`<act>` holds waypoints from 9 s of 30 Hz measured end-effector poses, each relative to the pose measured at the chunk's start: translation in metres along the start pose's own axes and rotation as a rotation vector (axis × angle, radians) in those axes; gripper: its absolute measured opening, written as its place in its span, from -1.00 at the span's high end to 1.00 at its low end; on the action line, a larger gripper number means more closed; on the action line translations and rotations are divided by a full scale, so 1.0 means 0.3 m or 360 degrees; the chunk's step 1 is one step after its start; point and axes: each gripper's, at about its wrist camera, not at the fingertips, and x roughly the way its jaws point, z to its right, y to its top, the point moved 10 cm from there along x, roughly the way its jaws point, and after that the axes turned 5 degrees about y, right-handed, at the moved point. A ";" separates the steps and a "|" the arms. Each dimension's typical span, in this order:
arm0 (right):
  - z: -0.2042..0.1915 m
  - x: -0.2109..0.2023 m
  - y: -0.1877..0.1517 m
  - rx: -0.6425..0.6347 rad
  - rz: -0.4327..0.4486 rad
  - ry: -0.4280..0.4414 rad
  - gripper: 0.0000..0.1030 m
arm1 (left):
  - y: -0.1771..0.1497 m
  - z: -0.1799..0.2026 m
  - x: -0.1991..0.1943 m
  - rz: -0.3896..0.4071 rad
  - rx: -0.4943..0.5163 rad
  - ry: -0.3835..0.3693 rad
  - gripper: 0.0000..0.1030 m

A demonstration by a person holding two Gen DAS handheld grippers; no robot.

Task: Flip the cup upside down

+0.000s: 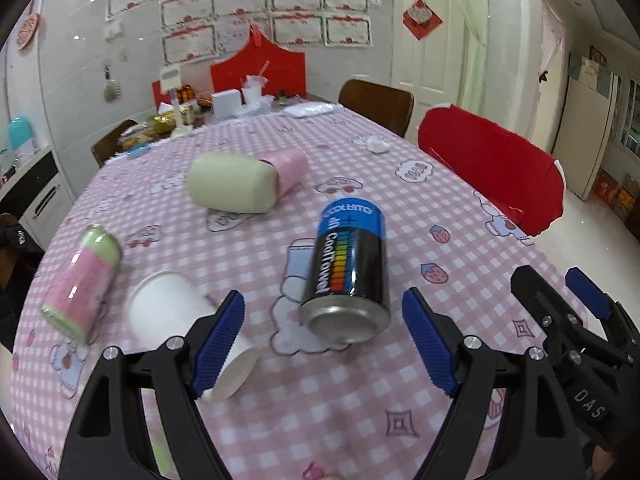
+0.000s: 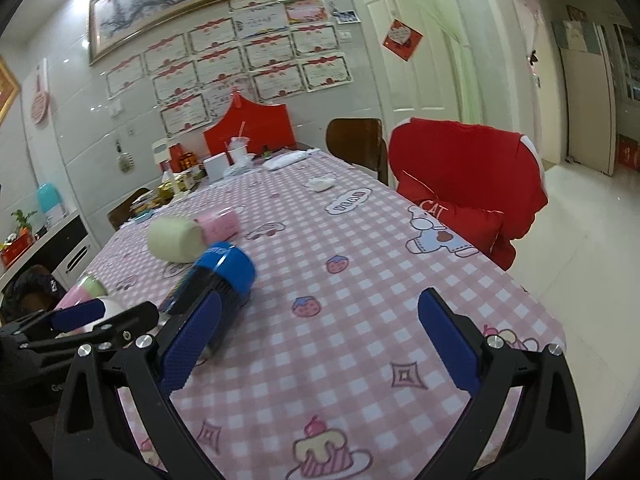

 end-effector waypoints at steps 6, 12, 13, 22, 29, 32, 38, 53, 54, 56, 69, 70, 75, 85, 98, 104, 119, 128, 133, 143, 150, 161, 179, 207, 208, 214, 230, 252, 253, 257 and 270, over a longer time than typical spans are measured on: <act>0.060 0.055 0.002 0.0054 -0.0023 -0.0030 -0.85 | 0.010 0.062 0.107 -0.0102 0.0044 -0.0052 -0.55; 0.092 0.093 -0.008 0.0075 -0.0057 -0.0050 -0.85 | 0.003 0.109 0.198 -0.0200 0.0087 -0.0055 -0.55; 0.096 0.099 -0.010 0.0076 -0.0063 -0.0053 -0.85 | -0.003 0.111 0.214 -0.0223 0.0092 -0.0058 -0.55; 0.107 0.122 -0.023 0.0079 -0.0104 -0.0056 -0.85 | -0.014 0.121 0.263 -0.0255 0.0101 -0.0069 -0.54; 0.099 0.118 -0.032 0.0075 -0.0122 -0.0050 -0.85 | -0.022 0.117 0.264 -0.0263 0.0106 -0.0072 -0.30; 0.088 0.104 -0.032 0.0063 -0.0122 -0.0045 -0.85 | -0.033 0.113 0.253 -0.0274 0.0100 -0.0091 -0.29; 0.058 0.062 -0.040 0.0052 -0.0129 -0.0028 -0.85 | -0.086 0.105 0.185 -0.0273 0.0072 -0.0132 -0.29; -0.077 -0.068 -0.096 -0.0054 -0.0139 0.0022 -0.85 | -0.239 0.058 0.005 -0.0237 0.0042 -0.0150 -0.29; -0.084 -0.072 -0.099 -0.0061 -0.0141 0.0025 -0.85 | -0.247 0.053 -0.003 -0.0233 0.0042 -0.0150 -0.29; -0.095 -0.081 -0.106 -0.0068 -0.0145 0.0030 -0.85 | -0.256 0.049 -0.013 -0.0227 0.0040 -0.0157 -0.29; -0.133 -0.087 -0.096 -0.0101 -0.0129 0.0009 -0.85 | -0.288 0.042 0.002 -0.0300 -0.0033 -0.0285 -0.32; -0.137 -0.085 -0.094 -0.0100 -0.0131 0.0012 -0.85 | -0.289 0.040 0.000 -0.0299 -0.0040 -0.0296 -0.39; -0.162 -0.066 -0.091 -0.0059 -0.0170 0.0085 -0.85 | -0.282 0.003 -0.025 -0.0279 -0.0061 -0.0309 -0.41; -0.236 0.017 -0.115 0.0087 -0.0346 0.0236 -0.85 | -0.227 -0.135 -0.117 -0.0123 -0.0155 -0.0288 -0.50; -0.320 0.144 -0.225 0.0284 -0.0671 0.0419 -0.85 | -0.201 -0.397 -0.078 -0.0069 -0.0334 -0.0056 -0.50; -0.331 0.167 -0.245 0.0340 -0.0745 0.0464 -0.82 | -0.206 -0.405 -0.055 -0.0076 -0.0316 -0.0057 -0.50; -0.359 0.178 -0.229 0.0245 -0.0749 0.0461 -0.32 | -0.226 -0.443 -0.041 -0.0075 -0.0359 -0.0024 -0.50; -0.394 0.109 -0.131 -0.0046 -0.0521 0.0321 -0.29 | -0.236 -0.448 -0.047 -0.0080 -0.0385 -0.0013 -0.50; -0.418 0.087 -0.102 -0.0170 -0.0445 0.0290 -0.28 | -0.240 -0.448 -0.052 -0.0088 -0.0404 -0.0012 -0.50; -0.421 0.058 -0.078 -0.0329 -0.0341 0.0173 -0.26 | -0.240 -0.449 -0.074 -0.0072 -0.0421 0.0004 -0.50; -0.420 0.054 -0.080 -0.0395 -0.0311 0.0123 -0.26 | -0.239 -0.442 -0.084 -0.0071 -0.0414 0.0012 -0.50; -0.439 0.048 -0.117 -0.0457 -0.0305 0.0120 -0.26 | -0.242 -0.444 -0.104 -0.0068 -0.0407 0.0039 -0.50; -0.511 -0.061 -0.109 -0.0466 -0.0218 0.0232 -0.55 | -0.228 -0.476 -0.226 0.0035 -0.0388 0.0138 -0.50; -0.582 -0.622 0.098 -0.0508 0.0417 0.0373 -0.83 | -0.108 -0.401 -0.862 0.0777 -0.0267 0.0296 -0.53; -0.585 -0.637 0.103 -0.0512 0.0442 0.0374 -0.83 | -0.107 -0.400 -0.876 0.0795 -0.0266 0.0300 -0.53; -0.579 -0.680 0.109 -0.0531 0.0524 0.0355 -0.85 | -0.098 -0.389 -0.933 0.0875 -0.0241 0.0328 -0.53; -0.551 -0.705 0.104 -0.0523 0.0598 0.0326 -0.85 | -0.097 -0.366 -0.973 0.0965 -0.0189 0.0405 -0.53; -0.536 -0.684 0.093 -0.0504 0.0564 0.0302 -0.85 | -0.104 -0.365 -0.962 0.0955 -0.0183 0.0414 -0.53; -0.536 -0.683 0.093 -0.0504 0.0563 0.0301 -0.85 | -0.105 -0.366 -0.957 0.0952 -0.0183 0.0414 -0.53; -0.536 -0.682 0.094 -0.0504 0.0562 0.0300 -0.85 | -0.105 -0.369 -0.955 0.0952 -0.0183 0.0414 -0.53; -0.527 -0.662 0.091 -0.0501 0.0546 0.0292 -0.85 | -0.110 -0.380 -0.941 0.0940 -0.0180 0.0420 -0.53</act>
